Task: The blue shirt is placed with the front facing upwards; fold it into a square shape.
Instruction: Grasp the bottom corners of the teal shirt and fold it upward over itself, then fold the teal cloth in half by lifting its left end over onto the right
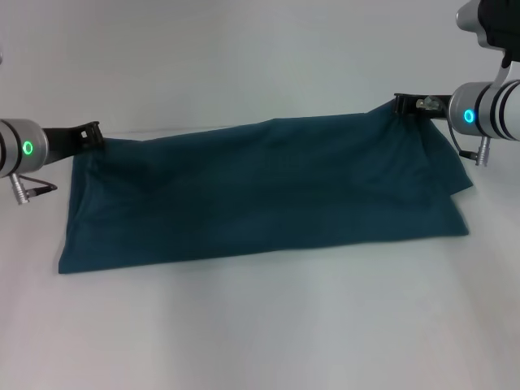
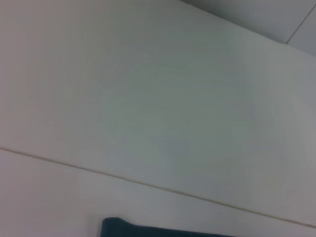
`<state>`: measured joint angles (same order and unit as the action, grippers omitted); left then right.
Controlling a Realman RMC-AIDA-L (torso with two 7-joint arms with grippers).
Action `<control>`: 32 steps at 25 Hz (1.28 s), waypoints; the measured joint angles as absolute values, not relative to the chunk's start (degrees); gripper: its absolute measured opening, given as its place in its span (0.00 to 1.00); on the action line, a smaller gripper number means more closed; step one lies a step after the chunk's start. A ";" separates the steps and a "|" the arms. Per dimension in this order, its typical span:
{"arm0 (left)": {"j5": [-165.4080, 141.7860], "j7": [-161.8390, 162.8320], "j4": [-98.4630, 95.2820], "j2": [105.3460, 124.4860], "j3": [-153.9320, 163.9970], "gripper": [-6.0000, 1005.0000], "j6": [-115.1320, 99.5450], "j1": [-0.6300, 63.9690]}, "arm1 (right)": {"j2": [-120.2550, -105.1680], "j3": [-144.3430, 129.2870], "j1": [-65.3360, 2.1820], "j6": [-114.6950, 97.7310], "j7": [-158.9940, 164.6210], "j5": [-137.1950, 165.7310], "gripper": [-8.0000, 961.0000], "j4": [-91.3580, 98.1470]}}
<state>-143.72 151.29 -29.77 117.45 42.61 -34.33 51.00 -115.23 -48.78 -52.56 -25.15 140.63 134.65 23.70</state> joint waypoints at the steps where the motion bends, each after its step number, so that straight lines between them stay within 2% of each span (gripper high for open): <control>1: -143.68 151.23 -29.85 117.56 42.52 0.11 -34.17 50.92 | -115.21 -48.78 -52.56 -25.14 140.63 134.65 0.07 23.68; 8: -142.01 151.36 -29.83 117.83 42.20 0.12 -31.92 50.80 | -114.39 -48.78 -52.44 -24.98 140.96 134.65 0.07 23.61; 13: -140.80 152.89 -30.15 118.28 42.10 0.12 -30.60 50.62 | -112.71 -49.30 -53.04 -25.07 140.81 134.65 0.15 23.58; 19: -140.46 154.94 -30.58 118.41 42.09 0.33 -30.31 50.54 | -108.91 -49.54 -53.95 -26.52 141.17 134.65 0.25 23.00; 20: -140.45 155.03 -30.60 118.46 42.09 0.37 -30.35 50.54 | -108.05 -49.42 -53.96 -27.92 141.17 134.64 0.30 23.49; 24: -140.45 155.05 -30.66 118.84 42.09 0.53 -30.50 50.53 | -107.66 -49.53 -53.80 -29.14 141.15 134.65 0.49 23.77; 30: -140.45 155.09 -31.26 119.20 42.11 0.76 -32.18 50.24 | -107.32 -49.18 -53.05 -31.91 141.24 134.56 0.72 23.93; 32: -140.45 155.10 -32.19 119.29 42.10 0.80 -33.02 49.92 | -107.09 -48.79 -52.15 -35.29 141.23 133.87 0.74 25.84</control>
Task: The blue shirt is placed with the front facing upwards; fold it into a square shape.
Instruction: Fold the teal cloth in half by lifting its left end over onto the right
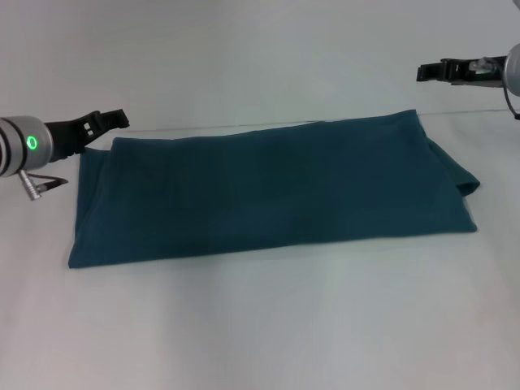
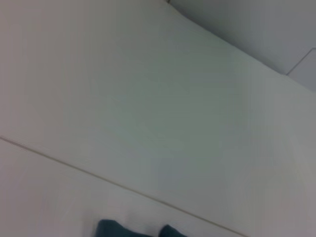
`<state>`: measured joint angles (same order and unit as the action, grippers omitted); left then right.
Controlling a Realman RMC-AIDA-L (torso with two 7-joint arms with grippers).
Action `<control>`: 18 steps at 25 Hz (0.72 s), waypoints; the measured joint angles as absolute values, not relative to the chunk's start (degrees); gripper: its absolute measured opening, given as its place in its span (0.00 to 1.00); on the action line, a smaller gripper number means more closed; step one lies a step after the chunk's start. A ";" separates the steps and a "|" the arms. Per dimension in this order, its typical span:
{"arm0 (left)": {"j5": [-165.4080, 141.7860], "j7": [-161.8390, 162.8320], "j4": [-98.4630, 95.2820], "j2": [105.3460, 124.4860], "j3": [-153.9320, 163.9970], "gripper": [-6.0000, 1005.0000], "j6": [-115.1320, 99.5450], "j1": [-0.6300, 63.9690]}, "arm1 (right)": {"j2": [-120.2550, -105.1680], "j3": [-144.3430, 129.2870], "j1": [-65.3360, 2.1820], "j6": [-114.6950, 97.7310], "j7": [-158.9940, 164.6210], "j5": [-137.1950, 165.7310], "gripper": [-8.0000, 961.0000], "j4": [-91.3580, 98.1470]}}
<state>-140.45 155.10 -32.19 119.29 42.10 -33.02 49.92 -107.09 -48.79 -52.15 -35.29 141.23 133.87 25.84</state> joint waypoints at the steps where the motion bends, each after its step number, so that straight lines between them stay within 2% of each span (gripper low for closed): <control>1: -140.29 155.10 -33.80 119.58 42.10 0.82 -34.39 49.32 | -107.08 -48.51 -51.49 -37.57 141.15 133.12 0.75 27.23; 6: -134.27 154.61 -43.57 121.11 42.45 0.94 -42.61 43.85 | -108.55 -46.27 -45.02 -50.12 140.57 124.74 0.81 37.68; 8: -129.86 153.83 -46.94 121.25 42.73 0.94 -46.58 40.85 | -108.90 -45.98 -41.93 -55.38 139.90 120.23 0.83 40.19; 13: -121.67 151.75 -48.87 120.13 42.33 0.93 -54.40 35.77 | -109.22 -45.07 -33.90 -68.14 134.32 107.15 0.88 41.35; 18: -113.75 148.72 -48.56 119.23 41.65 0.93 -60.63 31.45 | -110.33 -41.90 -27.60 -77.20 129.75 101.18 0.90 40.92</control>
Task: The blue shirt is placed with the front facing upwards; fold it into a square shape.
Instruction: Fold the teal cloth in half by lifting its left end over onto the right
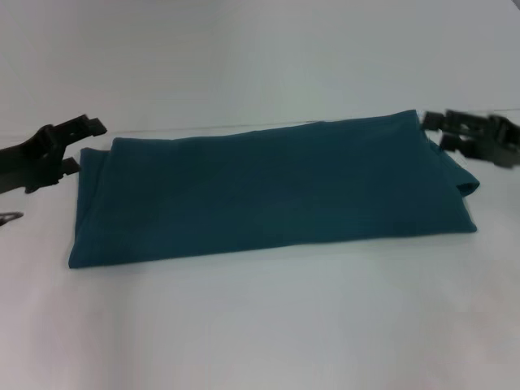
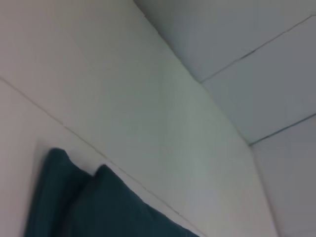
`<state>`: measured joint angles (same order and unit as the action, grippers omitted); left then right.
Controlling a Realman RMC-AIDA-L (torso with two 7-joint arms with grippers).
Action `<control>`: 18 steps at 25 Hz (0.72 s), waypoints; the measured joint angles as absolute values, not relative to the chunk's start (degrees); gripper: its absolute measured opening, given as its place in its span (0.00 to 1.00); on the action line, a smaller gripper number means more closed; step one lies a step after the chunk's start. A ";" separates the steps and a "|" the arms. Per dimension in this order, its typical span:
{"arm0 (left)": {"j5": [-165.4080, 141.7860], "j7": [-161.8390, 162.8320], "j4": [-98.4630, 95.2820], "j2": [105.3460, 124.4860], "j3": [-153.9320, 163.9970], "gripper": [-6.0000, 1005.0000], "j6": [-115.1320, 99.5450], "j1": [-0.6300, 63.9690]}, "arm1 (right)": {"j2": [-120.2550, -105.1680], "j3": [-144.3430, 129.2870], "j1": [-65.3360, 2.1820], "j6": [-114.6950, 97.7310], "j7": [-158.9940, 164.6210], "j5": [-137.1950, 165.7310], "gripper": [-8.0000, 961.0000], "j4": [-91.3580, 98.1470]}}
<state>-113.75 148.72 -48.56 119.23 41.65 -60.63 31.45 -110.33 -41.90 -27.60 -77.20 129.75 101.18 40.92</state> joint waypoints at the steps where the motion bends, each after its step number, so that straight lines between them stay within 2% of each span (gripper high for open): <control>1: -113.25 148.26 -48.49 119.19 41.19 0.93 -61.50 31.08 | -110.62 -41.20 -26.62 -78.54 129.18 100.97 0.90 40.91; 5: -113.11 144.02 -45.32 118.14 37.66 0.93 -67.07 30.17 | -111.40 -39.85 -22.87 -82.03 127.10 100.93 0.90 40.24; 9: -115.05 138.90 -43.87 117.65 37.34 0.93 -66.39 30.48 | -111.55 -39.33 -22.08 -82.74 125.79 100.87 0.90 38.81; 18: -115.98 119.20 -42.22 119.96 42.04 0.93 -54.15 31.14 | -111.35 -38.68 -22.51 -83.08 122.77 101.09 0.90 35.59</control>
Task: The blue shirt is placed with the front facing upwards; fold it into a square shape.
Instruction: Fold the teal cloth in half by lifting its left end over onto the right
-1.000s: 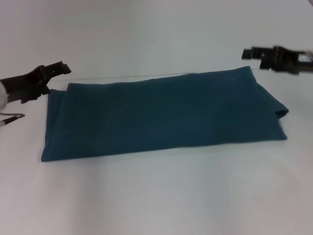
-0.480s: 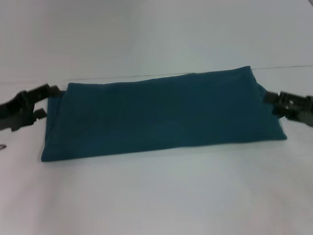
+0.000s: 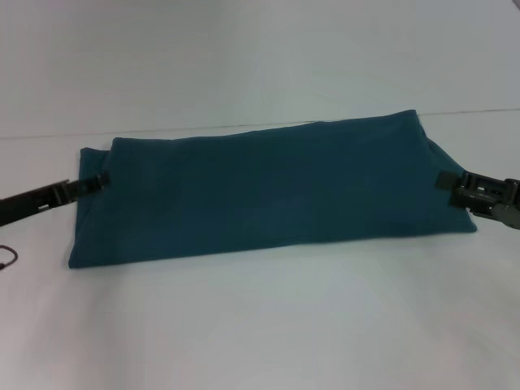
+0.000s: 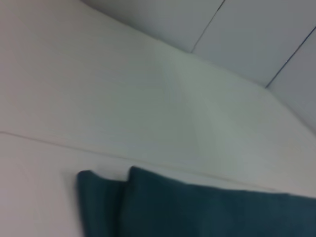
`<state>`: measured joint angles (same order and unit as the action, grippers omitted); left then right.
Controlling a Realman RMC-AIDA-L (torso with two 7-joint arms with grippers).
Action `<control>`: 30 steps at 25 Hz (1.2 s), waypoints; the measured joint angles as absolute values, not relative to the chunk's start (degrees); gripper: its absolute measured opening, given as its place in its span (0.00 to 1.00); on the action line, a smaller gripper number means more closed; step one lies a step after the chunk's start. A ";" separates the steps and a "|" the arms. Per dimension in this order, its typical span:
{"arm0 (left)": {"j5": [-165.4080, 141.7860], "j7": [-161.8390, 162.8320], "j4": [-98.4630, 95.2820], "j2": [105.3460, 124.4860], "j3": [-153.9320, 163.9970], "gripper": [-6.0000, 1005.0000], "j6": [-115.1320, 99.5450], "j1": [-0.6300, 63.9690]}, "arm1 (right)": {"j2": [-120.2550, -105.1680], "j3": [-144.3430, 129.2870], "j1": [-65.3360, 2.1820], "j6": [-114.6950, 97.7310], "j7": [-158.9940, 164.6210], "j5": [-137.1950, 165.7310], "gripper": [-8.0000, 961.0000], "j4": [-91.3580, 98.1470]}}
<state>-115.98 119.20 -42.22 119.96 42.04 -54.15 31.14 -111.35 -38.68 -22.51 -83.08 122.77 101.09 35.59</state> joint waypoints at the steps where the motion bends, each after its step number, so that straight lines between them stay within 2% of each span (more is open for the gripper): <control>1: -116.34 120.42 -41.36 119.96 42.77 0.93 -52.65 31.41 | -111.41 -38.67 -22.51 -83.02 122.76 101.12 0.90 35.58; 9: -118.78 135.97 -36.92 119.46 43.52 0.92 -48.60 34.44 | -111.49 -38.67 -22.46 -82.84 122.74 101.17 0.90 35.21; 26: -123.76 127.13 -32.91 119.63 48.00 0.91 -33.63 38.48 | -111.27 -38.67 -22.49 -82.06 122.43 101.16 0.90 34.70; 30: -124.64 128.47 -29.38 118.40 47.44 0.91 -33.95 40.20 | -111.27 -38.67 -22.56 -82.01 122.53 101.15 0.90 34.60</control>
<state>-124.64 128.47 -29.38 118.40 47.44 -33.95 40.20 -111.27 -38.67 -22.56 -82.01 122.53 101.15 34.60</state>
